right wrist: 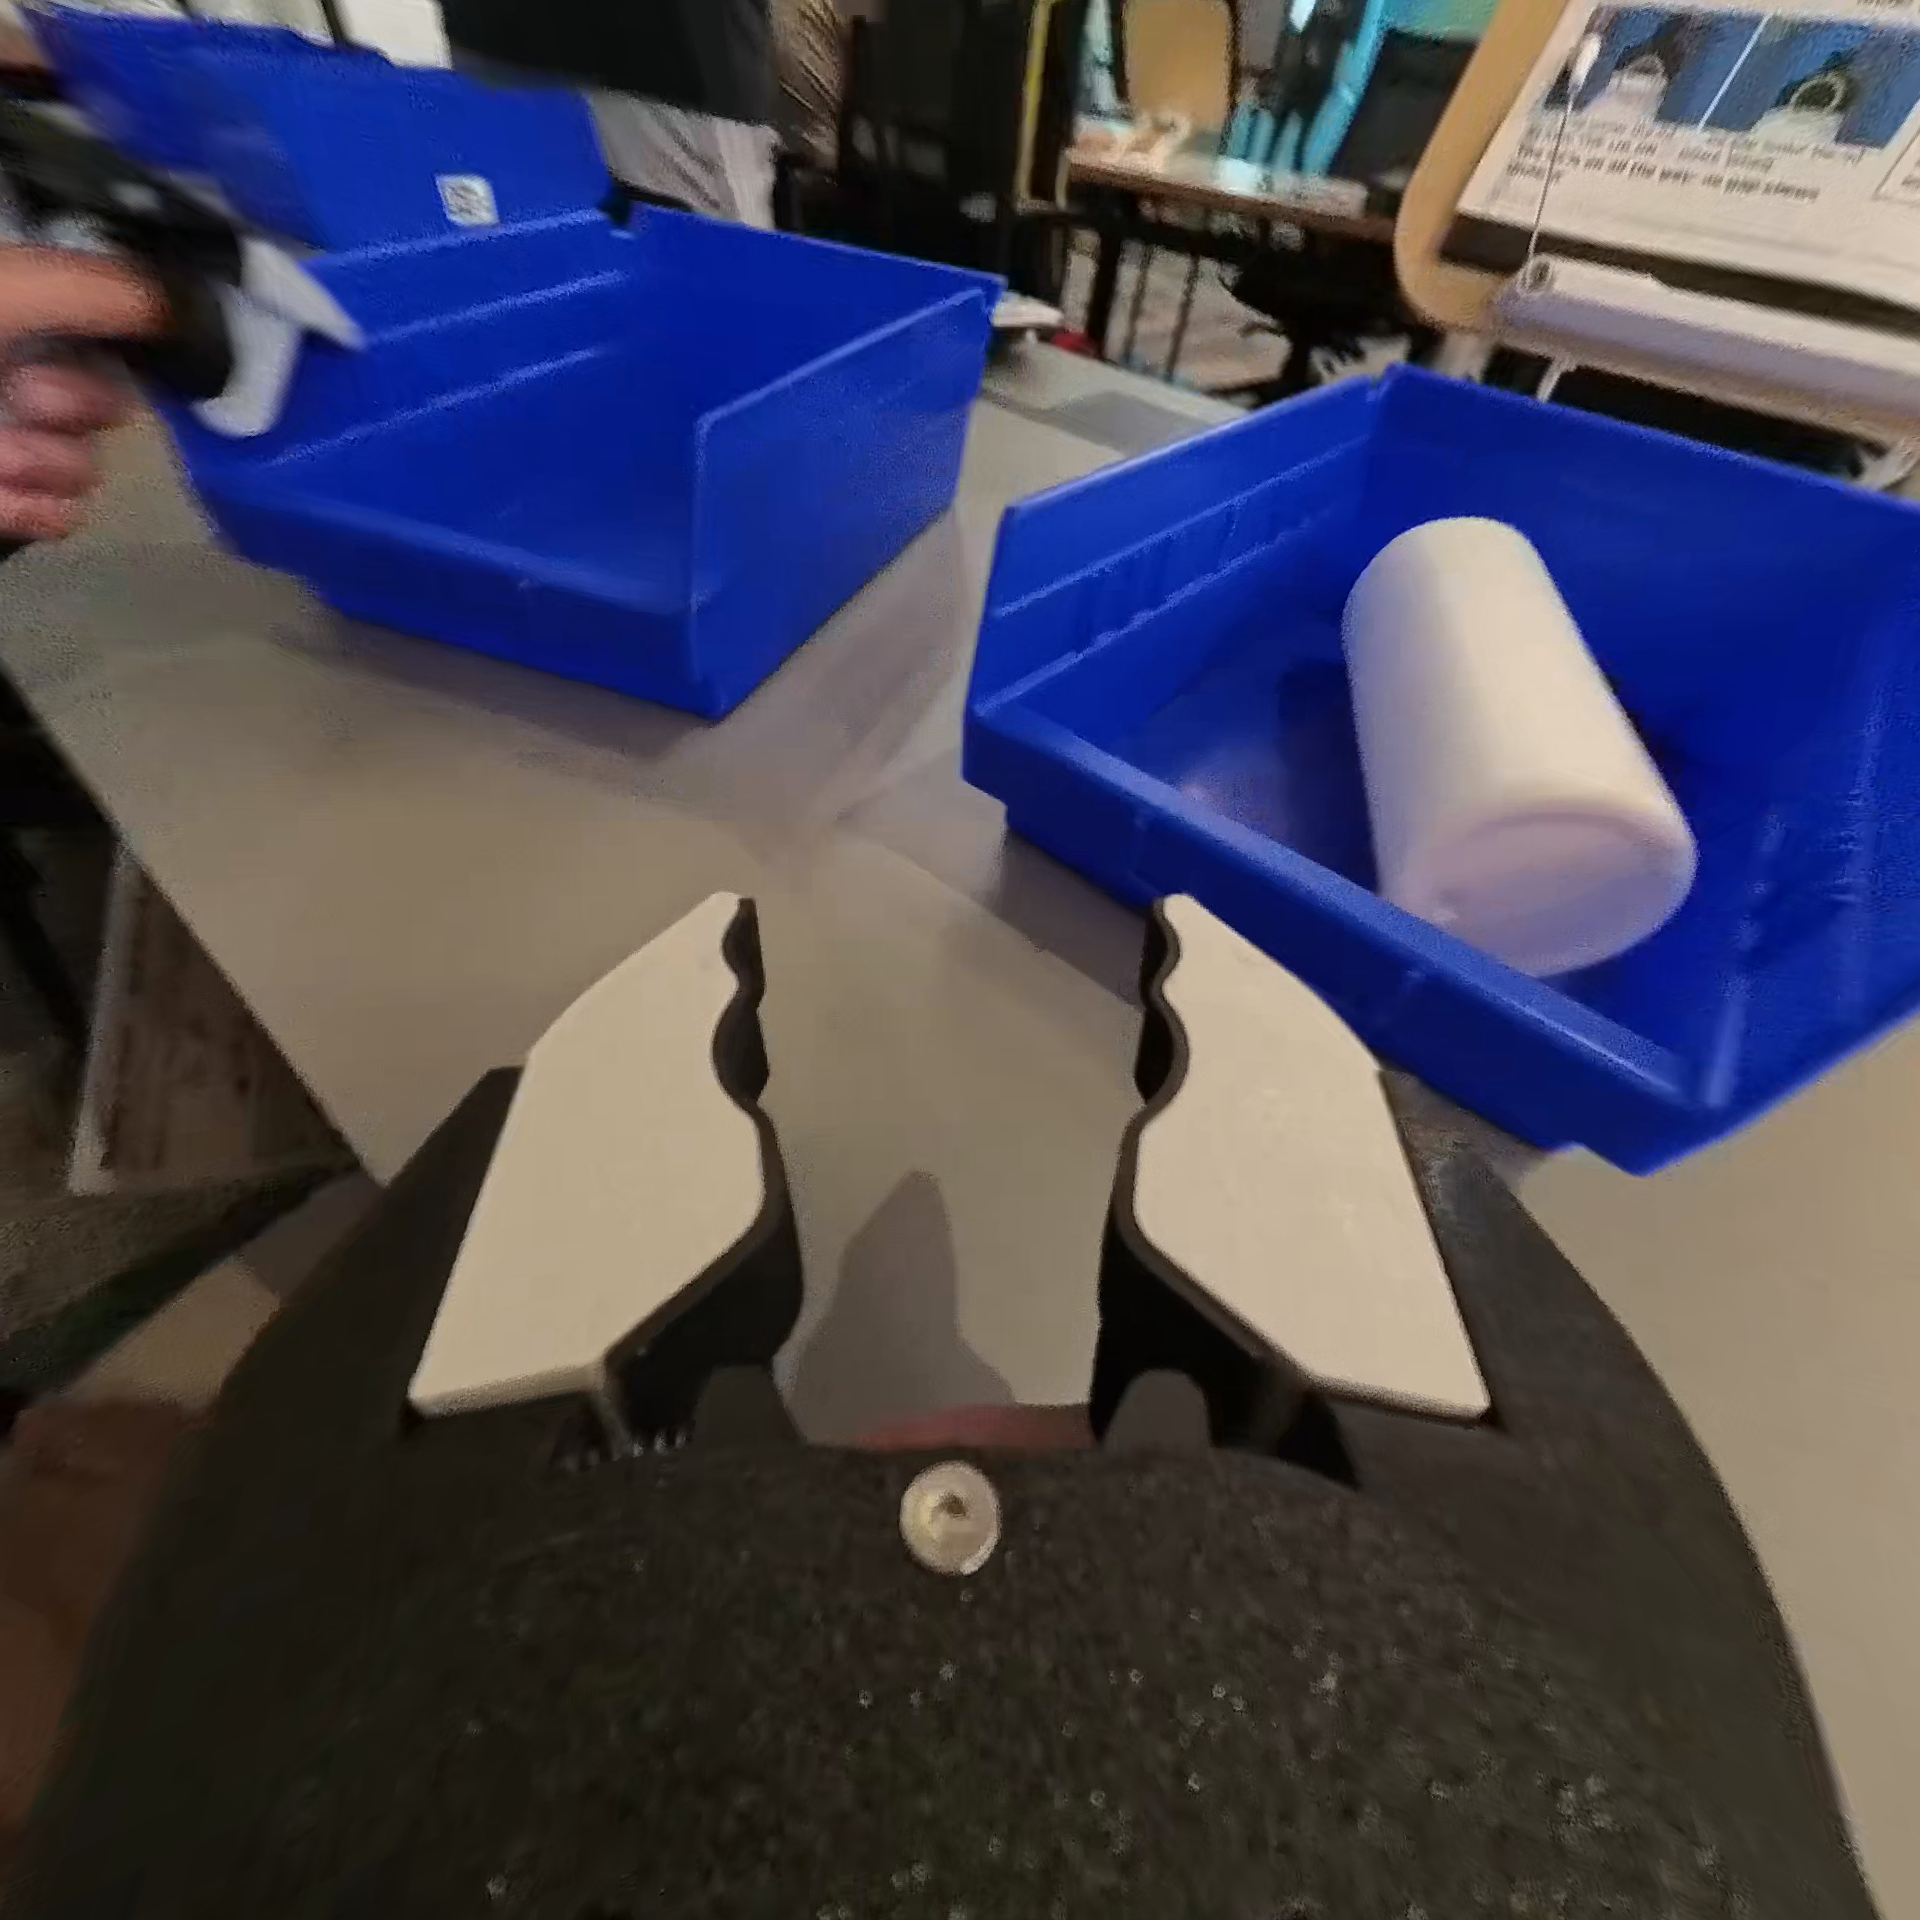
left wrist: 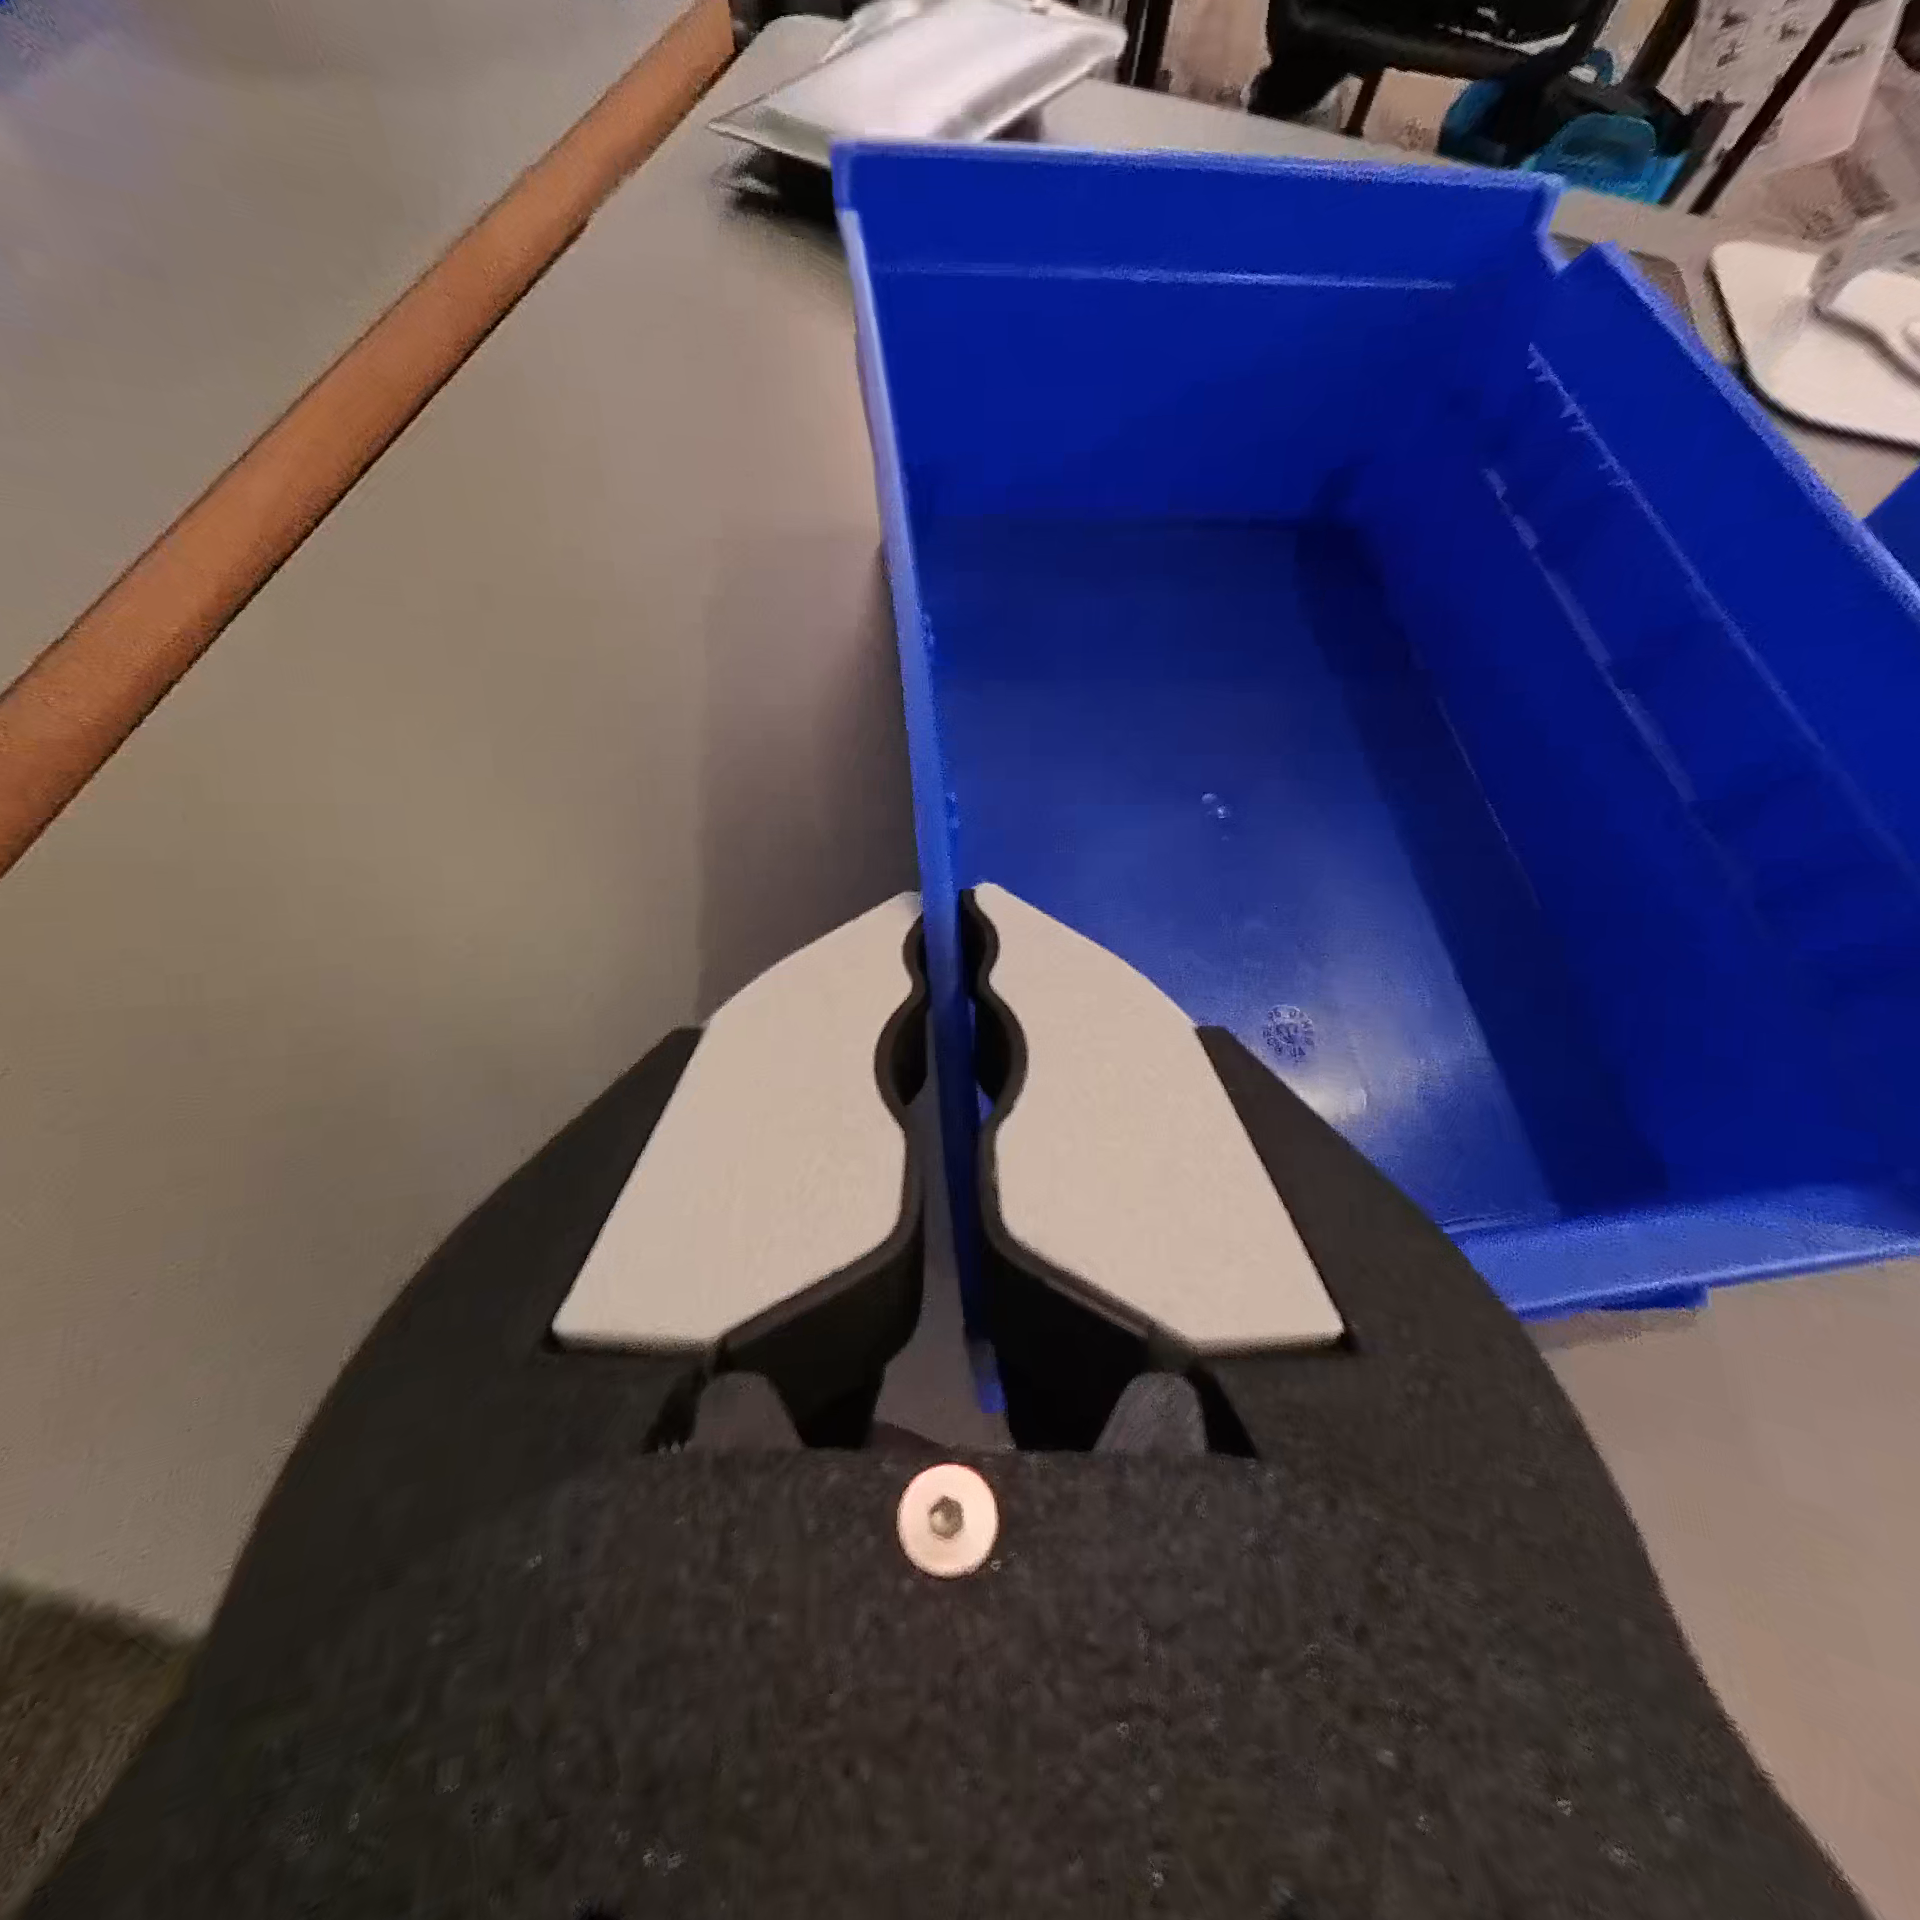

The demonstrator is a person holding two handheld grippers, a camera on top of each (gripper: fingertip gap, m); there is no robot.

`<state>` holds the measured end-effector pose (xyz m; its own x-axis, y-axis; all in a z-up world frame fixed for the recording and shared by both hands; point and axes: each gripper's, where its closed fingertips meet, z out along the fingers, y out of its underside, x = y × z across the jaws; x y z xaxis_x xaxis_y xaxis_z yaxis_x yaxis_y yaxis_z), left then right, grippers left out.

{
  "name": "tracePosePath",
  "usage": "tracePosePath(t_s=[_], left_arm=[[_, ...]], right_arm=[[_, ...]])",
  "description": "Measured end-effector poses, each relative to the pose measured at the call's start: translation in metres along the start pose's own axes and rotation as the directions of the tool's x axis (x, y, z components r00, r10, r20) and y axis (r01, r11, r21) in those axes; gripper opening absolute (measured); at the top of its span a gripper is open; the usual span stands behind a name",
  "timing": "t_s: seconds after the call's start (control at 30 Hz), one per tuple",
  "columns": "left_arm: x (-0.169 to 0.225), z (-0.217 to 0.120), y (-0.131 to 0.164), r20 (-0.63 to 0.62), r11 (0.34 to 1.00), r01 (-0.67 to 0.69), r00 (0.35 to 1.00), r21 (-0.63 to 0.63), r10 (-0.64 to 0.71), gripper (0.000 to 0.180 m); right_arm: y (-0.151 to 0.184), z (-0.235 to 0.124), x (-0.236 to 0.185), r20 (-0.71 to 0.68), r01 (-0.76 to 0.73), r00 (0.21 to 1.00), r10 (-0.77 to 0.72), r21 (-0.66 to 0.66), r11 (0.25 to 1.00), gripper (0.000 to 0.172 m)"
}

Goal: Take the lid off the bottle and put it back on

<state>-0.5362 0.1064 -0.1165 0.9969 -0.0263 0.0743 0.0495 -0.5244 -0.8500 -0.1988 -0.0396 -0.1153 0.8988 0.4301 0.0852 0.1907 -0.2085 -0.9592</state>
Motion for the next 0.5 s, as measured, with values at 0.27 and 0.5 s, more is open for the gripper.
tracePosePath(t_s=[0.27, 0.5], left_arm=[[0.013, -0.077, 0.049, -0.003, 1.000, 0.020, 1.000, 0.022, -0.020, 0.002], [0.015, -0.107, 0.065, 0.039, 0.998, 0.021, 0.999, 0.058, -0.024, 0.004]], right_arm=[[-0.023, 0.089, -0.114, 0.071, -0.142, 0.986, 0.153, -0.136, 0.980, 0.057], [-0.024, 0.088, -0.108, -0.018, -0.118, 0.993, 0.117, -0.162, 0.980, 0.004]])
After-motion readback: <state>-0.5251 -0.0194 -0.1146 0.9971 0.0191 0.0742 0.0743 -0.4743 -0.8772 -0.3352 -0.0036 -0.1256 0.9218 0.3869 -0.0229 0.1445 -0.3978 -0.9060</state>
